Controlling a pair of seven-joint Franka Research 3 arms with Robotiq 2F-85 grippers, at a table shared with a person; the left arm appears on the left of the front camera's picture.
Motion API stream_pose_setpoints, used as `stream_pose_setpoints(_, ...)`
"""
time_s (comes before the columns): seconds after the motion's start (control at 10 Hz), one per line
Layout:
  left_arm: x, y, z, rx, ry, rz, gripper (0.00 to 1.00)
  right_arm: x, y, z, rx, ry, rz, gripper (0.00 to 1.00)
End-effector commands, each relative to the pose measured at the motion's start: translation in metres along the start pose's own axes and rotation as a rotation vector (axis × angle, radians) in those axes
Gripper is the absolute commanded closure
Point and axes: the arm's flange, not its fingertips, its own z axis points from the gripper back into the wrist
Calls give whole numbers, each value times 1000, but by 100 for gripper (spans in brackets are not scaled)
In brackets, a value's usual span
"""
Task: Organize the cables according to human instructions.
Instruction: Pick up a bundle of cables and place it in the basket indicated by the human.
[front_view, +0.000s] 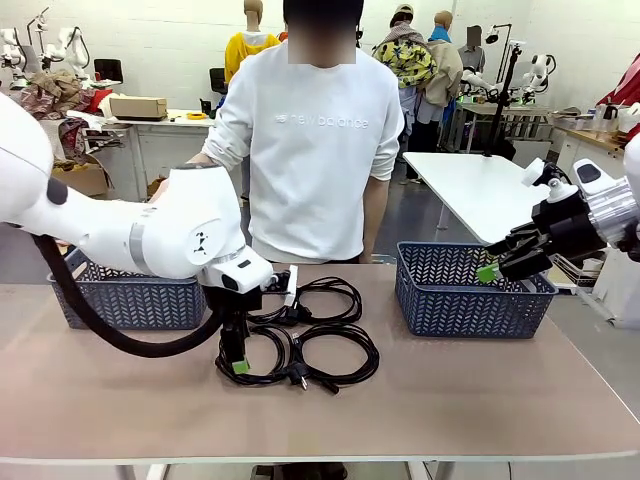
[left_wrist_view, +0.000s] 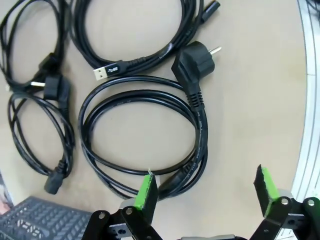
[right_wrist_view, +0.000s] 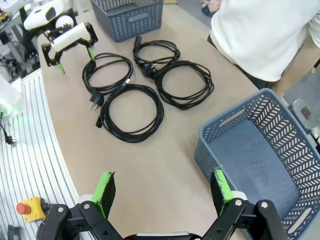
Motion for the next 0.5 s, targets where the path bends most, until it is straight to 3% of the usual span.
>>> stream_pose_setpoints(0.0,-5,8,-4,9,26,-46,0,0,-3,-1,8,-24,24,0)
stream_pose_setpoints(0.4,-4,5,-8,-6,18,-22,0,0,-3,-1,8,-24,24,0)
